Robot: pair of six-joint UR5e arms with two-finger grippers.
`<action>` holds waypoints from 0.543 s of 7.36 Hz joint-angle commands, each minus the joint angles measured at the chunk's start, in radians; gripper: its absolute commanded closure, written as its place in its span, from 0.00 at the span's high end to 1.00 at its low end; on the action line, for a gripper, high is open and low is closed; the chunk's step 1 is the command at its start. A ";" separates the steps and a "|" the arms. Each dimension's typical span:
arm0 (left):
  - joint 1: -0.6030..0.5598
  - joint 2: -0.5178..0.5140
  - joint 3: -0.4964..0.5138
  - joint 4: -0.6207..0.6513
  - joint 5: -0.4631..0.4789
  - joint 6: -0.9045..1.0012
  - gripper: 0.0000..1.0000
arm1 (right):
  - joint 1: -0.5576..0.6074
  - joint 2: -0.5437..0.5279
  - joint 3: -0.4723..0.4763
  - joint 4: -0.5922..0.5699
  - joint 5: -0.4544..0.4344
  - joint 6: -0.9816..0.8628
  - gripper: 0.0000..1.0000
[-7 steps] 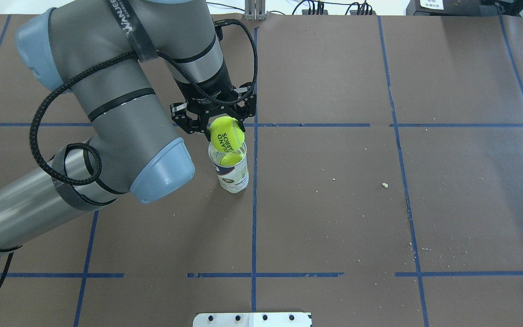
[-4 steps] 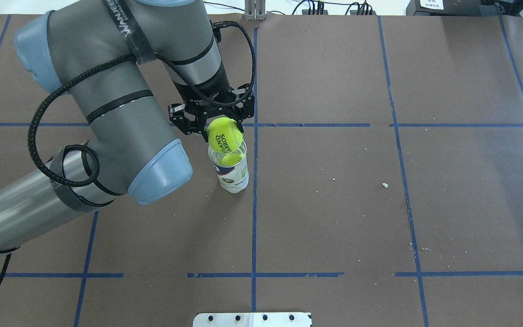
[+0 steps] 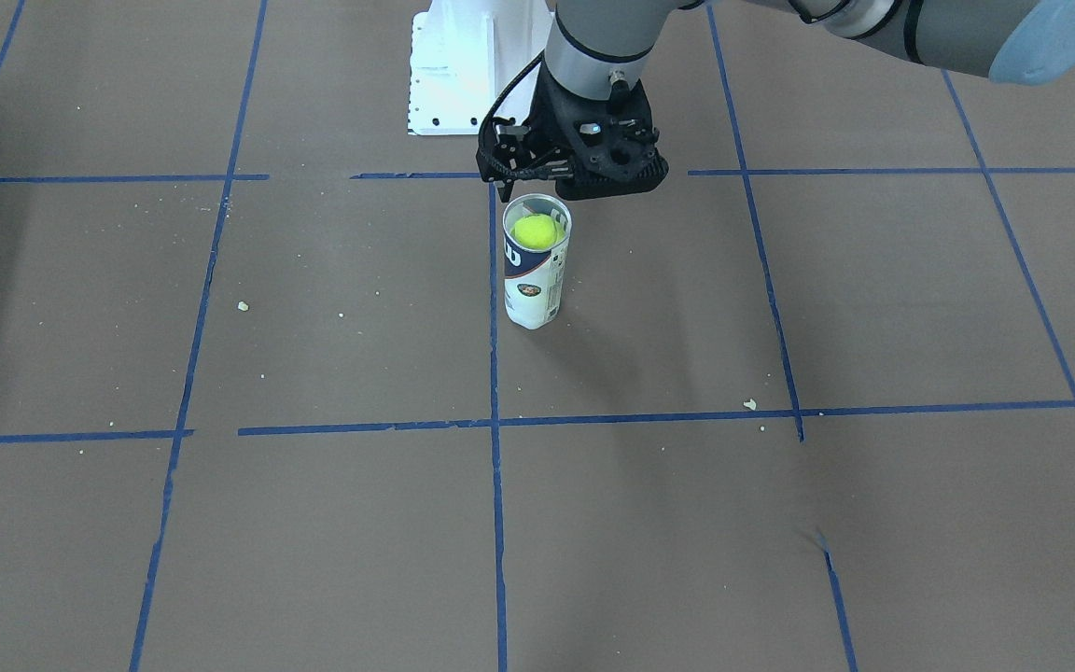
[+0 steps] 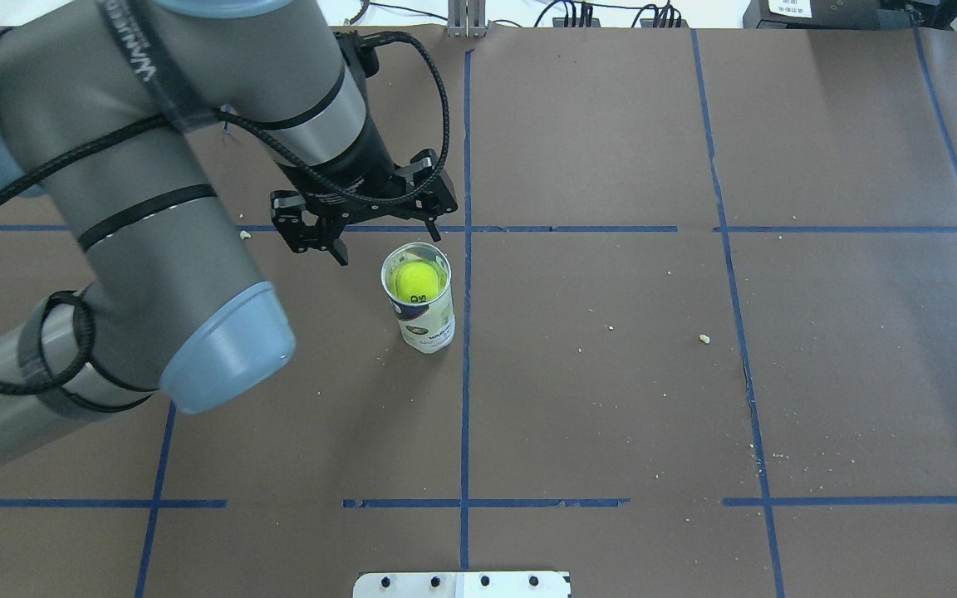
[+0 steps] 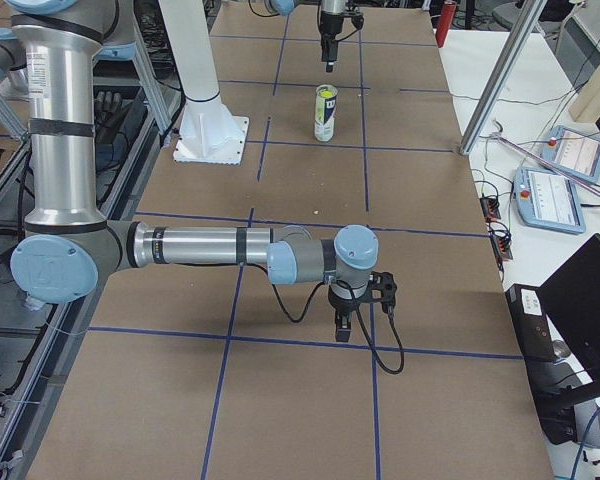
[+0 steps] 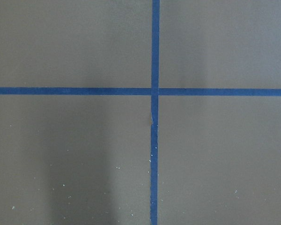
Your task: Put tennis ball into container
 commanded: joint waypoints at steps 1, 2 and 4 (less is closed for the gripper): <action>-0.114 0.092 -0.046 0.003 0.041 0.235 1.00 | 0.000 0.000 0.000 0.000 0.000 0.000 1.00; -0.185 0.144 -0.040 0.003 0.034 0.438 1.00 | 0.000 0.000 0.000 0.000 0.000 0.000 1.00; -0.417 0.351 0.022 -0.066 0.000 0.815 1.00 | 0.000 0.000 0.000 0.000 0.000 0.000 1.00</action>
